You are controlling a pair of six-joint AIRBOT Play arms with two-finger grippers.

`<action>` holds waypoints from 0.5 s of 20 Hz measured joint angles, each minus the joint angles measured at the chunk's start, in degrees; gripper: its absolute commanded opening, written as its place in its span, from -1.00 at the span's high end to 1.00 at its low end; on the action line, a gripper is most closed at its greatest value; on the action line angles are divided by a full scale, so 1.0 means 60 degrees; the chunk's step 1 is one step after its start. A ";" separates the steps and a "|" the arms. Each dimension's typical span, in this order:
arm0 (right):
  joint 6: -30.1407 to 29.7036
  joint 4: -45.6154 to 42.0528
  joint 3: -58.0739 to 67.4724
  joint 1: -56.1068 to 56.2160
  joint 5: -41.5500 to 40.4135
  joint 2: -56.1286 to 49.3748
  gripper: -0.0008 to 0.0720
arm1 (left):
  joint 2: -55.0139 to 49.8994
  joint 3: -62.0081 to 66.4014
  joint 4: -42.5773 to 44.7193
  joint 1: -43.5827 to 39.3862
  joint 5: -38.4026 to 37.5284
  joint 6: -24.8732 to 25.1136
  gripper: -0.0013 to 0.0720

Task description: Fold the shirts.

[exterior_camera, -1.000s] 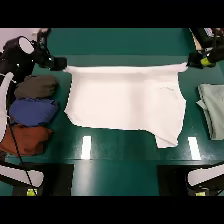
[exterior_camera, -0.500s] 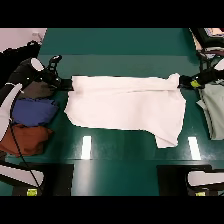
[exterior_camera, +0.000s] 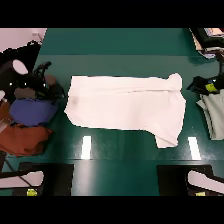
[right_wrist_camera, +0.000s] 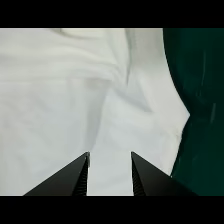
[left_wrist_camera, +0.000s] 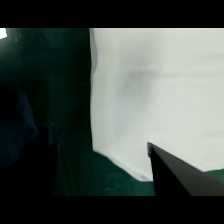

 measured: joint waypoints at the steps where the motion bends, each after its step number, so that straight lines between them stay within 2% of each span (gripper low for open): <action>1: -0.0011 0.0040 -0.0270 -0.0087 -0.0015 0.0339 0.11 | 0.0386 -0.0579 -0.0044 0.0036 0.0026 0.0000 -0.78; 5: -0.0047 0.0062 -0.1253 -0.0291 -0.0310 0.1421 0.11 | 0.1636 -0.2739 -0.0623 0.0076 0.0492 0.0029 -0.78; 10: -0.0066 0.0076 -0.1698 -0.0222 -0.0408 0.1880 0.11 | 0.2073 -0.3952 -0.1953 0.0084 0.1468 0.0288 -0.78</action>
